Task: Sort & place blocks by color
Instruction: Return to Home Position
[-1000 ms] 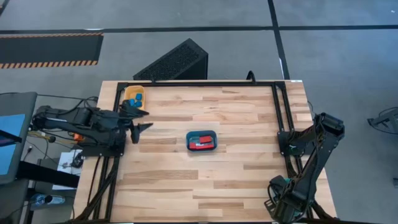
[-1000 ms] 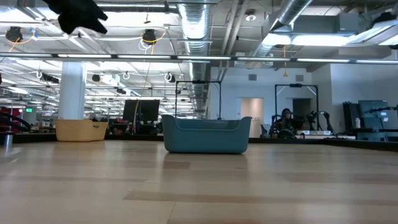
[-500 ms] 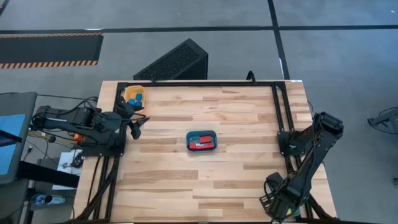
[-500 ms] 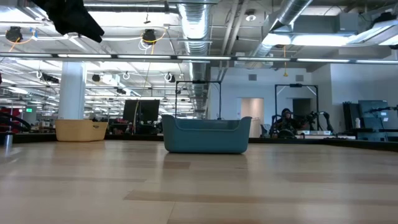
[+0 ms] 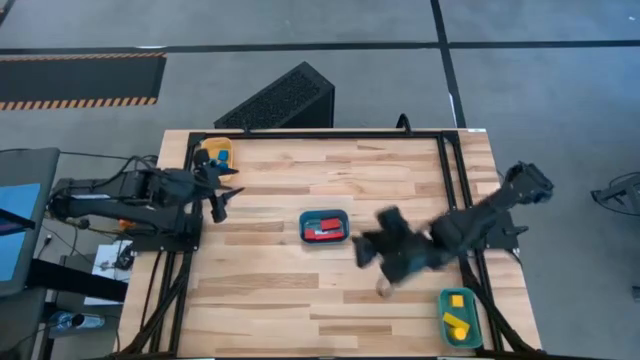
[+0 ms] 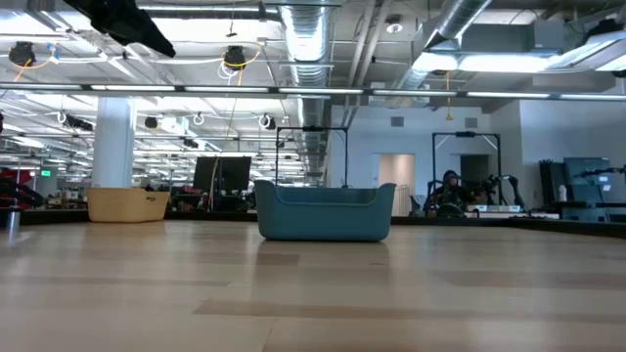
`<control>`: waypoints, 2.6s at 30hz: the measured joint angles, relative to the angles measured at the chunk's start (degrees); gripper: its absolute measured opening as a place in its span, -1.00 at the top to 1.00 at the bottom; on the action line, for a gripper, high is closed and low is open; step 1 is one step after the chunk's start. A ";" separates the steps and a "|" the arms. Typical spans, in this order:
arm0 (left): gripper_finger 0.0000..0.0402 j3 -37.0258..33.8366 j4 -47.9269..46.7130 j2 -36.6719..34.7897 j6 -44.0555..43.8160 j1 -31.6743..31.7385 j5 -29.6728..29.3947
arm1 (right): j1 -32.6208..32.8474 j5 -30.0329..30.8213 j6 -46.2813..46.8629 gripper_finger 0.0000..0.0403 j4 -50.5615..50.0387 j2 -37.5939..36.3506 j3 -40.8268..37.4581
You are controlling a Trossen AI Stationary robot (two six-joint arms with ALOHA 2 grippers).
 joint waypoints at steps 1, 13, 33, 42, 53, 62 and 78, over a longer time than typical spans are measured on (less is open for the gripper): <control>-0.05 0.00 0.14 -0.04 1.20 1.18 1.68 | -2.29 -0.42 -8.39 0.05 5.30 -0.01 0.00; 0.59 2.00 -3.57 -1.52 8.99 11.99 18.12 | -21.52 -21.31 -53.56 0.80 37.07 -2.63 0.04; 1.00 3.13 22.96 10.92 8.92 27.49 39.92 | -31.36 -37.05 -96.32 0.97 11.95 -19.27 -1.87; 1.00 1.16 38.39 12.96 2.93 34.95 48.56 | -40.30 -48.18 -98.94 0.98 24.68 -37.16 -22.22; 1.00 -20.30 63.28 5.34 -8.12 35.73 46.72 | -43.33 -50.89 -83.04 0.96 50.55 -53.14 -48.32; 1.00 -23.65 56.26 -3.01 -2.84 35.75 46.88 | -35.95 -49.77 -87.64 0.98 48.95 -59.34 -52.64; 1.00 -23.63 34.92 -18.31 2.32 35.75 47.33 | -31.64 -44.27 -87.37 0.98 66.30 -68.80 -71.44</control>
